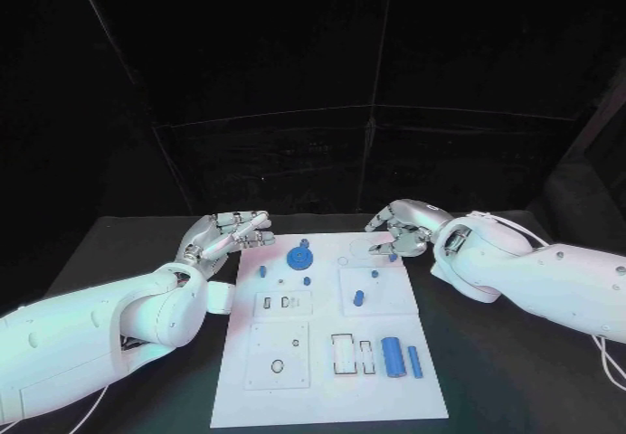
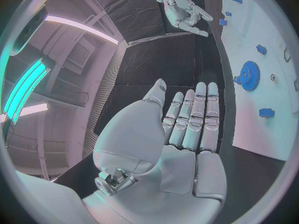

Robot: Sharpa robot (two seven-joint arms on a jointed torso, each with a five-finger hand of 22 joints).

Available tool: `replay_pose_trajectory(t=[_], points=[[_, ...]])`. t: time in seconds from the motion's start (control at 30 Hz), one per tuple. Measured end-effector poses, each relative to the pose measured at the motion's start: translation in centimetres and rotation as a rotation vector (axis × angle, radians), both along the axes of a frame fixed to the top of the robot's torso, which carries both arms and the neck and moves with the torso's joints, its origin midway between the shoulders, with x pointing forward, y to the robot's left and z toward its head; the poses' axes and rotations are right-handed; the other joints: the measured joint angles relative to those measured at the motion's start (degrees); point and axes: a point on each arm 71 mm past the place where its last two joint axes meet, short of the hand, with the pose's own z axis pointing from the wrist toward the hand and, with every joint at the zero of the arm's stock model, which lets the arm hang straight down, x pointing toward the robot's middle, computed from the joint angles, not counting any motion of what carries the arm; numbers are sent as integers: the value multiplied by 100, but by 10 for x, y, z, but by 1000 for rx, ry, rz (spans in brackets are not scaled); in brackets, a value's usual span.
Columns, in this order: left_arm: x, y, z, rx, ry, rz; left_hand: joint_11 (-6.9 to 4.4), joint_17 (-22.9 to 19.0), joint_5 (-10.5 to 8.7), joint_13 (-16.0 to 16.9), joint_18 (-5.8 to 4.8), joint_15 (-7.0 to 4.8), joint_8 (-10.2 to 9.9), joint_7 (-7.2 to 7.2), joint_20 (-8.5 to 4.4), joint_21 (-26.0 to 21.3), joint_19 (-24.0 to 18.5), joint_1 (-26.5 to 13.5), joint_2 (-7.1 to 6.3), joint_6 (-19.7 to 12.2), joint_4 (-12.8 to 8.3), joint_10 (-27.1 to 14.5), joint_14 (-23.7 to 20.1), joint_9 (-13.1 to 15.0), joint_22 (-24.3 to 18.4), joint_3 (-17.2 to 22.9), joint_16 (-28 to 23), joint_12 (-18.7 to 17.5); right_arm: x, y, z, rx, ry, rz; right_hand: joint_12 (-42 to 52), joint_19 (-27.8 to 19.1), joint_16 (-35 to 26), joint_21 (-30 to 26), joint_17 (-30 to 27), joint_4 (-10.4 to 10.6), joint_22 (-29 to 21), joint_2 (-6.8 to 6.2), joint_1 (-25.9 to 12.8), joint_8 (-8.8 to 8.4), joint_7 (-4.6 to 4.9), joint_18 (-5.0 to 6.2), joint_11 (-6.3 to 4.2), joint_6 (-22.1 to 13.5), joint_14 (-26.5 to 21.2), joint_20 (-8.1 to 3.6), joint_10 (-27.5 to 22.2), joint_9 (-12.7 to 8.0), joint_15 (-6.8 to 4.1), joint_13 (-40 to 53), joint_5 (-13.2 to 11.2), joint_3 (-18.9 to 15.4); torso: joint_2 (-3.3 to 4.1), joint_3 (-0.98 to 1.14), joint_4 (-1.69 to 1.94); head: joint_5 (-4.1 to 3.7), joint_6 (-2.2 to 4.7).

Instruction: Assemble the parts on the task board

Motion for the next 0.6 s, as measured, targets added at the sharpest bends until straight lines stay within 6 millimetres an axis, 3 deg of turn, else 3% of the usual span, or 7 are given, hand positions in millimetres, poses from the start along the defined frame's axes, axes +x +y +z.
replay_pose_trajectory(t=[0.2, 0.6], points=[[1, -4, 0, -2, -1, -6, 0, 0, 0, 0, 0, 0, 0, 0, 0, 0, 0, 0, 0, 0, 0, 0, 0, 0, 0, 0, 0, 0, 9, -31, -2, 41, 16, -35, 20, 22, 1, 0, 0, -54, 37, 12, 62, 0, -26, 0, -19, 26, 0, -22, 19, 5, 0, 37, 115, -54, -29, 30, -43, 16, -4], [3, -3, -2, 0, -1, -2, 0, 0, 0, 0, 0, 0, 0, 0, 0, 0, 0, 0, 0, 0, 0, 0, 0, 0, 1, 0, 0, 0, 20, -57, -18, 73, 61, -61, 20, 22, 1, 0, -1, -54, 36, 35, 85, 0, -7, 0, -18, 46, 0, -22, 19, 4, 0, 29, 144, -54, -29, 53, -30, -27, -33]])
